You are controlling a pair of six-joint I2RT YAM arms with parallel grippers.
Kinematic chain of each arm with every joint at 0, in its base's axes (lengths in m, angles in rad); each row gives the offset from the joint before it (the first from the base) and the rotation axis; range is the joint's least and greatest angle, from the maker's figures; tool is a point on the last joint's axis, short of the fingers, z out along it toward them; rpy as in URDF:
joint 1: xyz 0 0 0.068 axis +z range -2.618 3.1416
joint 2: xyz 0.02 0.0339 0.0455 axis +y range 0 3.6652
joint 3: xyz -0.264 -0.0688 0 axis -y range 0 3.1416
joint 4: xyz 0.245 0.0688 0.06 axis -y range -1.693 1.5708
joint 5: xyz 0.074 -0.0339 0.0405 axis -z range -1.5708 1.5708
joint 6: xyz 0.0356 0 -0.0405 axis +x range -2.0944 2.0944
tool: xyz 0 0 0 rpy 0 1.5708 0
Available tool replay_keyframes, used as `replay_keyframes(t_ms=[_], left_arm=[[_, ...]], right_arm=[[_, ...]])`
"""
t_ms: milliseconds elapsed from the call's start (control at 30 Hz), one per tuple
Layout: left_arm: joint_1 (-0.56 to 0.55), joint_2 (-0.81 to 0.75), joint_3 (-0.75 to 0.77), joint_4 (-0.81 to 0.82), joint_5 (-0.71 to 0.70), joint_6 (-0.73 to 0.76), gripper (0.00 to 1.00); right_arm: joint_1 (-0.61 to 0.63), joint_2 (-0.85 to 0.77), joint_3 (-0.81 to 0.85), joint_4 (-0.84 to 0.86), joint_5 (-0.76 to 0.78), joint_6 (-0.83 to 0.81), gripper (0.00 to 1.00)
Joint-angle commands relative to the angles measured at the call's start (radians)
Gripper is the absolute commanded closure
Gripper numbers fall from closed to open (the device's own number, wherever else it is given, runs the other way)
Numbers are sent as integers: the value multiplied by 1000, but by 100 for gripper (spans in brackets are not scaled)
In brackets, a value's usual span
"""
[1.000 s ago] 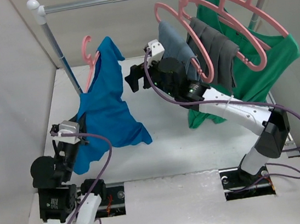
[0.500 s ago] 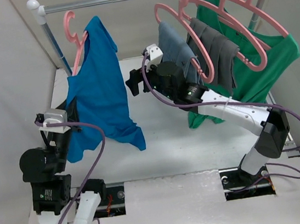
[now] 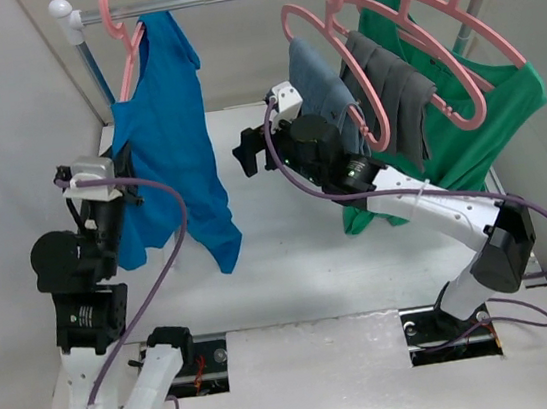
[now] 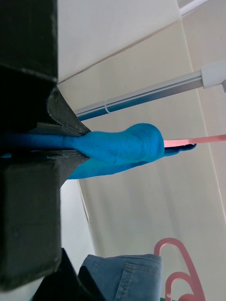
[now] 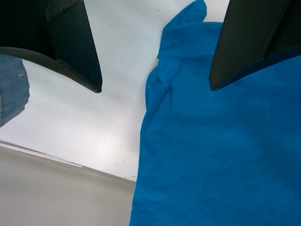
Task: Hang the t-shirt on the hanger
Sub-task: Hang the hanger with tshirt onto the clothesline
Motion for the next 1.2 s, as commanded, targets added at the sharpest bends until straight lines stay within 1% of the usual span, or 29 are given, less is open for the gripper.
replay_keyframes(t_ms=[0,100,133,200,267,433,467,567,600,633,733,833,933,967,1000,1033,1067,1100,1133,1167], left_arm=[[2,41,85,133,-29,-22,100],[2,54,85,84,-54,-42,100],[2,54,85,45,-54,-55,100],[2,54,59,8,-66,-76,100],[2,43,29,-15,-66,-95,100],[2,22,19,-52,-54,-124,100],[2,11,19,-52,-30,-124,92],[2,-15,10,-61,47,-90,55],[2,-24,-1,-62,59,-90,35],[2,-40,-10,-62,60,-76,24],[2,-67,-10,-121,86,-35,0],[2,-136,-34,-187,86,8,0],[2,-274,-119,-197,98,83,0],[2,-317,-178,-206,98,100,0],[2,-401,-209,-206,98,118,0],[2,-443,-240,-222,87,146,0],[2,-484,-272,-265,87,204,0],[2,-561,-333,-294,87,233,0],[2,-598,-363,-333,87,273,0],[2,-633,-389,-441,149,327,0]], right_arm=[[11,-42,-13,36,21,-12,0],[11,-51,-13,36,21,-12,0],[11,-51,-24,36,21,-12,0],[11,-62,-33,36,21,-12,0],[11,-71,-44,36,31,-12,0],[11,-71,-55,36,31,-12,0],[11,-71,-55,36,20,-21,0],[11,-71,-55,36,9,-32,0],[11,-71,-55,36,9,-32,0],[11,-71,-55,36,0,-32,0],[11,-71,-55,26,-9,-42,0],[20,-71,-55,15,-29,-52,0],[20,-71,-74,15,-52,-52,0],[20,-71,-75,15,-52,-52,0],[20,-71,-75,15,-67,-62,0],[20,-71,-85,15,-86,-62,0],[20,-71,-85,15,-86,-72,0],[20,-71,-96,15,-86,-72,0],[20,-71,-113,15,-86,-72,0],[20,-71,-122,15,-86,-72,0]])
